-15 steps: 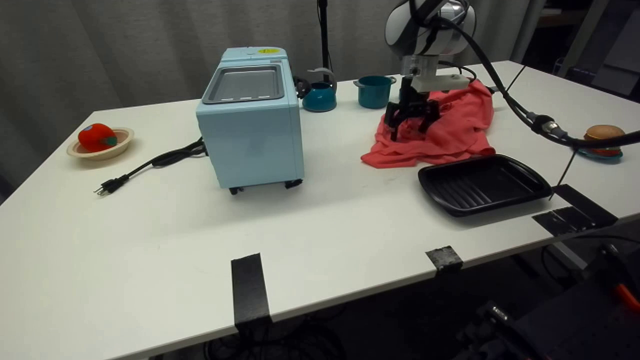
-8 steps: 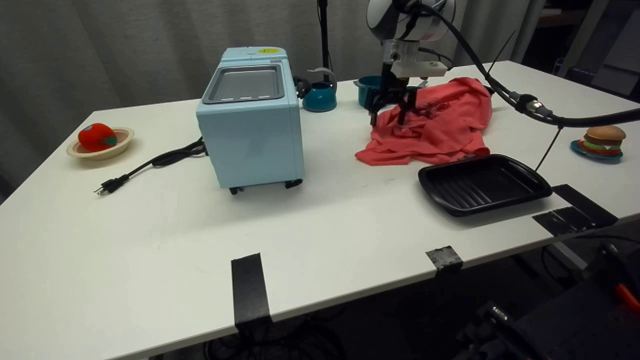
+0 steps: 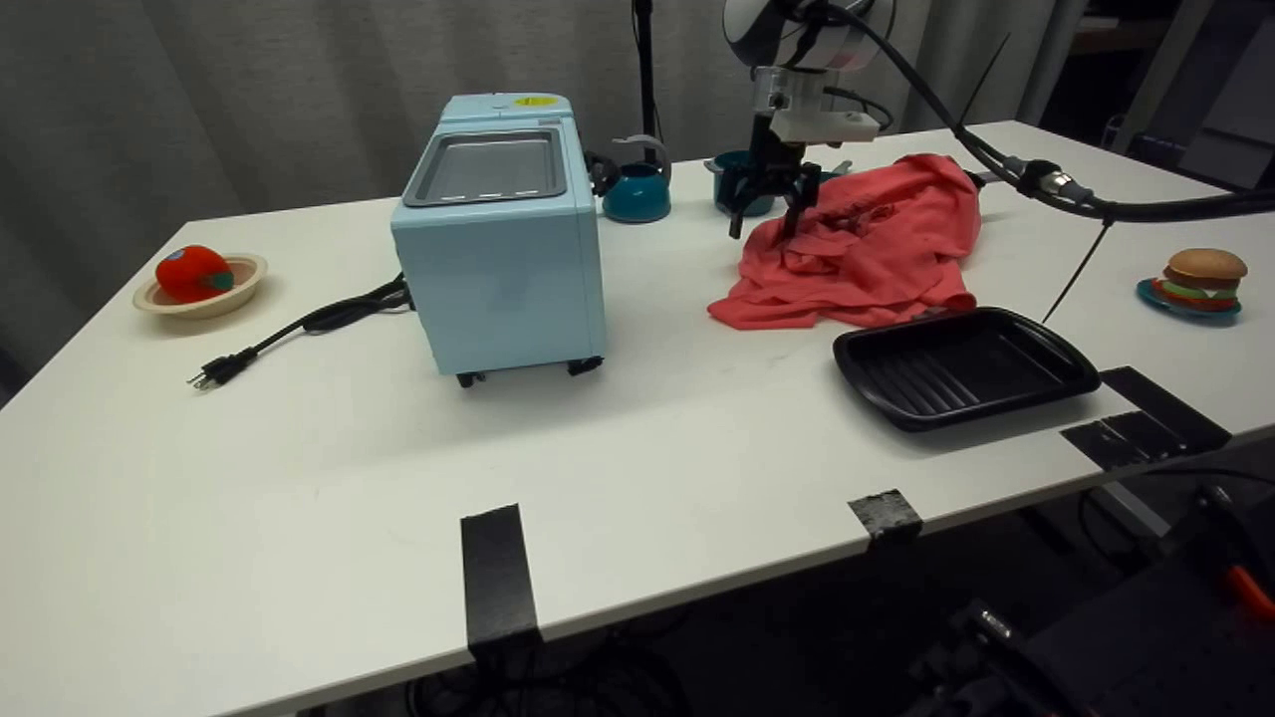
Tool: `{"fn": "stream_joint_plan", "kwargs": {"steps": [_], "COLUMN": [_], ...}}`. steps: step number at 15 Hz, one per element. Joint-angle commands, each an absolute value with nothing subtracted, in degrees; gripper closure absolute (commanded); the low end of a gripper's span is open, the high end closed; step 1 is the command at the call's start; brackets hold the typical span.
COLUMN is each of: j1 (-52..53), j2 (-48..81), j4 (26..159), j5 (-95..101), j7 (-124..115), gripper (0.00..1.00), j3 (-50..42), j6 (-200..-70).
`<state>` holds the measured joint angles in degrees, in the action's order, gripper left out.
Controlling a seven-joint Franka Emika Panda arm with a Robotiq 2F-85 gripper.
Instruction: Unfold the shirt
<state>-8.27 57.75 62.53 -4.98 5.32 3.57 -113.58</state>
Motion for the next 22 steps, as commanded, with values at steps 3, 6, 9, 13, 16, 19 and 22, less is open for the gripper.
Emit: {"fn": "stream_joint_plan", "kwargs": {"steps": [3,6,9,13,16,19,22], "j1": [-6.63,-4.99,-3.93,-4.01,-4.33,-4.41,-4.4], "j2": [52.69,48.44,46.14,44.14,42.26,39.83,38.55], "j4": [66.2,72.19,76.85,82.38,85.77,90.07,93.08], "j5": [-5.43,-4.56,-2.89,-0.49,0.71,1.86,3.62], "j7": [5.77,4.72,3.24,3.74,3.32,2.73,2.72], "gripper": [0.0,0.0,0.0,0.0,0.0,0.0,0.0], "j3": [3.49,2.63,0.98,-0.92,-2.24,-3.58,-4.87], "j6": [-108.33,-106.56,-105.69,-108.7,-109.04,-109.18,-109.97]}}
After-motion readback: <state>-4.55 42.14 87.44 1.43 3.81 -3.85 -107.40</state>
